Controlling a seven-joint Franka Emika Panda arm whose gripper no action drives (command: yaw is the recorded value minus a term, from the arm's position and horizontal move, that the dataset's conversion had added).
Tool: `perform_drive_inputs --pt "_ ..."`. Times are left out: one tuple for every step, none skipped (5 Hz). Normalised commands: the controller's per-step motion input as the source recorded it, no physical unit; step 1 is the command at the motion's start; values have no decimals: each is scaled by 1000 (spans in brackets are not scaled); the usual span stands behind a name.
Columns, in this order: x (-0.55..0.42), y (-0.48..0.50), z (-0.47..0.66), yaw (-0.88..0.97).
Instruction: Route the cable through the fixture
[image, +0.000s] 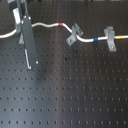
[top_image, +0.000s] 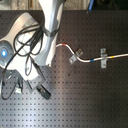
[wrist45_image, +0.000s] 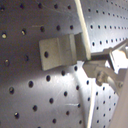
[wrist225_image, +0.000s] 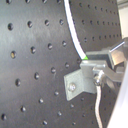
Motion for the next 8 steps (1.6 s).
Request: perform_drive_inputs --pt "-10 42 -78 0" --pt "0 0 19 0" --pt "167 -430 7 0" --pt "181 -611 -309 0" --pt "127 -551 -45 0" --pt "-29 45 0 0" --pt "-131 201 12 117" --pt "-139 219 193 403"
